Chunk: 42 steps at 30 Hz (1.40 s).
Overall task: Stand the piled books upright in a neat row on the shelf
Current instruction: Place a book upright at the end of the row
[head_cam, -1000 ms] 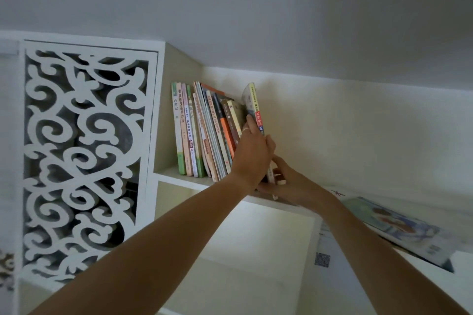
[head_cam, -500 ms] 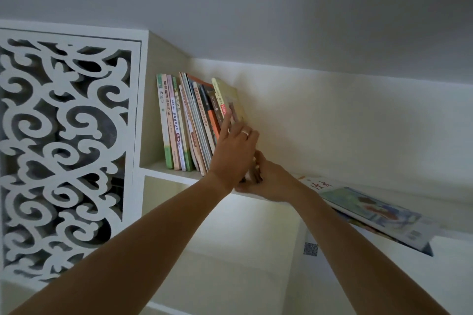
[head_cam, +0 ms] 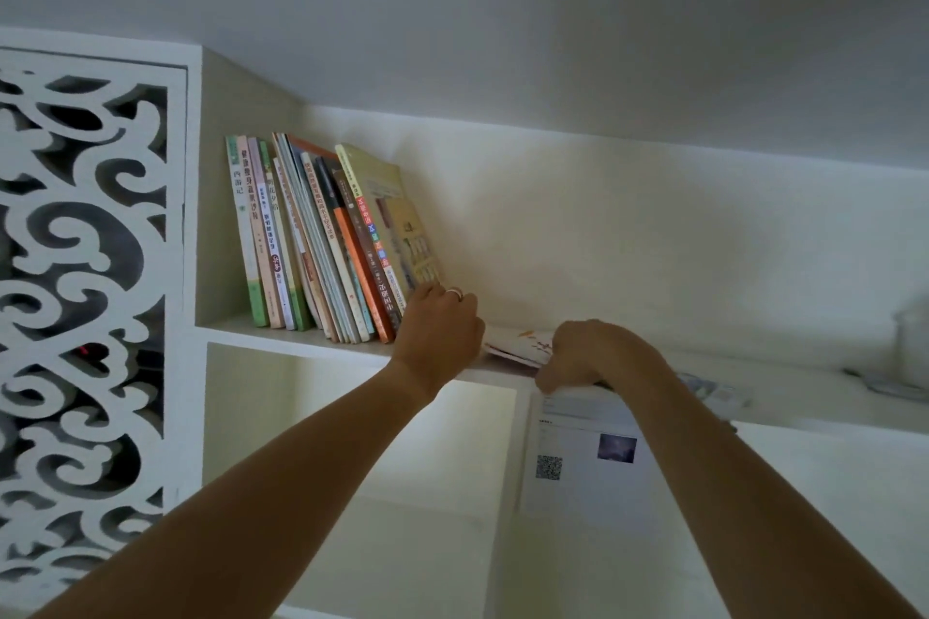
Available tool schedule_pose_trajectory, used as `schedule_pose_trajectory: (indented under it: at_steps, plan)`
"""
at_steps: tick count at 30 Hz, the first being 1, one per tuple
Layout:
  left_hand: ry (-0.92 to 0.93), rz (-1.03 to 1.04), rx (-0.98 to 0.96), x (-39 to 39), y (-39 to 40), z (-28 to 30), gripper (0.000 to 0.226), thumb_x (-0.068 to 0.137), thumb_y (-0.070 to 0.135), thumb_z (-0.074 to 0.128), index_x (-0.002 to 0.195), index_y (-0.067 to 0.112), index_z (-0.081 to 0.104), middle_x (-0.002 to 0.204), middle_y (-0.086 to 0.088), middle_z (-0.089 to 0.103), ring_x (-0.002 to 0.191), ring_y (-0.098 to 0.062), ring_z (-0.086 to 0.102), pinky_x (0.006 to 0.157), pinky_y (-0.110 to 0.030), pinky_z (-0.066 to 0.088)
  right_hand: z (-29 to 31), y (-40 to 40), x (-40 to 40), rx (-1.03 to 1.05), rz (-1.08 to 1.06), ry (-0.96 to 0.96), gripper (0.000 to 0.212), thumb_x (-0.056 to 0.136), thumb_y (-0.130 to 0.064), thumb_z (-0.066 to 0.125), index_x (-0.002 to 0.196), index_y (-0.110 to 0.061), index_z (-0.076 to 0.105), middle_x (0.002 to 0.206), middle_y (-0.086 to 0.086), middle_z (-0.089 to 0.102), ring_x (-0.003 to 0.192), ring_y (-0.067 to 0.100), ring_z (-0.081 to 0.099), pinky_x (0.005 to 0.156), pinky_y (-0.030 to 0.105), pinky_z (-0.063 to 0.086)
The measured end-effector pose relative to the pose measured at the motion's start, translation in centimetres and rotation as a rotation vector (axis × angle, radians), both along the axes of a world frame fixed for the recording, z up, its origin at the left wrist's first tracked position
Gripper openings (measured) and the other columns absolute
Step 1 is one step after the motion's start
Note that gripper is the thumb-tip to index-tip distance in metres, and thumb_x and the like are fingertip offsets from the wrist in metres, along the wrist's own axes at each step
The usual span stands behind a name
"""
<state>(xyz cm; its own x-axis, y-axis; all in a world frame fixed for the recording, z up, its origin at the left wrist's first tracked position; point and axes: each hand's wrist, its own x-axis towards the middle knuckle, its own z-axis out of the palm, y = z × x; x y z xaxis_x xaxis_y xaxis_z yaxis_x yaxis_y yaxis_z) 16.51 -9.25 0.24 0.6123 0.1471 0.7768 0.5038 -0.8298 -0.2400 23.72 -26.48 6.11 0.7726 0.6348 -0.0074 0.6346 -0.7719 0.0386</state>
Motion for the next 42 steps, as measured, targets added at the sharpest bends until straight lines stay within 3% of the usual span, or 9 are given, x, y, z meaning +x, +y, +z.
schedule_pose_trajectory:
  at_steps: [6,12,16,19,28,30,32,37,42]
  plan:
    - [-0.395,-0.307,-0.164,0.4,0.1,-0.8,0.038,0.104,0.030,0.031,0.127,0.010,0.054,0.111,-0.012,0.069,0.097,-0.027,0.069,0.084,-0.041,0.061,-0.1,1.2,-0.4,0.635,0.022,-0.201,0.029,0.101,-0.021,0.052,0.128,-0.010,0.054,0.118,0.017,0.063,0.093,0.033,0.060,0.075,0.035,0.046]
    - [-0.517,-0.193,0.050,-0.5,2.5,-0.4,0.042,0.100,0.024,0.055,0.134,0.001,0.061,0.142,-0.023,0.058,0.137,-0.041,0.051,0.120,-0.054,0.038,0.7,5.9,-2.6,1.185,0.339,-0.277,0.030,0.107,-0.026,0.046,0.134,-0.014,0.054,0.120,0.012,0.069,0.102,0.033,0.068,0.085,0.044,0.059]
    - [-0.607,-0.068,-0.029,-2.0,5.7,-0.1,0.065,0.108,0.047,0.044,0.153,0.000,0.044,0.159,-0.027,0.038,0.154,-0.042,0.027,0.129,-0.054,0.018,1.5,9.6,-4.9,1.348,0.516,-0.219,0.031,0.108,-0.026,0.046,0.135,-0.015,0.055,0.114,0.001,0.070,0.087,0.011,0.068,0.074,0.004,0.049]
    - [-0.473,-0.038,-0.147,-2.5,7.2,-0.5,0.076,0.108,0.059,0.026,0.164,0.007,0.019,0.170,-0.020,0.019,0.160,-0.035,0.007,0.129,-0.053,0.015,1.1,12.9,-6.2,1.386,0.617,-0.142,0.032,0.108,-0.027,0.047,0.135,-0.015,0.057,0.105,-0.008,0.067,0.074,-0.006,0.062,0.066,-0.006,0.041]
    - [-0.665,-0.276,-0.211,-2.0,7.0,-0.5,0.064,0.109,0.034,0.038,0.164,0.005,0.021,0.171,-0.014,0.022,0.162,-0.027,0.006,0.128,-0.053,0.021,-0.2,12.8,-1.2,0.877,0.848,0.552,0.058,0.095,-0.069,0.047,0.149,-0.060,0.030,0.161,-0.021,0.031,0.146,0.002,0.033,0.117,0.033,0.035]
    - [-0.630,-0.256,-0.197,-1.9,7.0,-0.2,0.070,0.107,0.045,0.029,0.164,0.006,0.016,0.172,-0.014,0.016,0.162,-0.028,0.002,0.129,-0.054,0.017,-1.3,11.9,0.3,0.768,0.660,0.408,0.069,0.083,-0.089,0.039,0.146,-0.070,0.018,0.166,-0.010,0.025,0.152,0.013,0.024,0.122,0.046,0.027]
    - [-0.604,-0.265,-0.172,-1.8,7.2,-0.1,0.072,0.106,0.045,0.023,0.165,0.005,0.014,0.173,-0.015,0.014,0.162,-0.029,0.001,0.128,-0.056,0.017,-2.2,11.3,0.7,0.731,0.442,0.173,0.079,0.071,-0.101,0.019,0.144,-0.070,0.024,0.147,0.006,0.054,0.134,0.031,0.052,0.110,0.050,0.043]
    - [-0.616,-0.297,-0.170,-1.7,7.7,-0.2,0.069,0.105,0.037,0.029,0.164,0.004,0.017,0.172,-0.017,0.017,0.162,-0.029,0.003,0.128,-0.056,0.016,-3.1,12.1,-1.5,0.714,0.319,-0.256,0.086,0.085,-0.080,0.000,0.133,-0.034,0.055,0.101,0.010,0.072,0.089,0.032,0.066,0.075,0.034,0.045]
    - [-0.732,-0.363,-0.220,-1.8,7.4,-0.3,0.062,0.109,0.037,0.038,0.162,0.005,0.026,0.168,-0.015,0.031,0.161,-0.027,0.014,0.130,-0.049,0.017,-3.5,16.0,-2.9,0.955,0.266,-0.271,0.085,0.091,-0.074,0.002,0.116,-0.025,0.067,0.084,0.003,0.073,0.076,0.023,0.068,0.078,0.035,0.056]
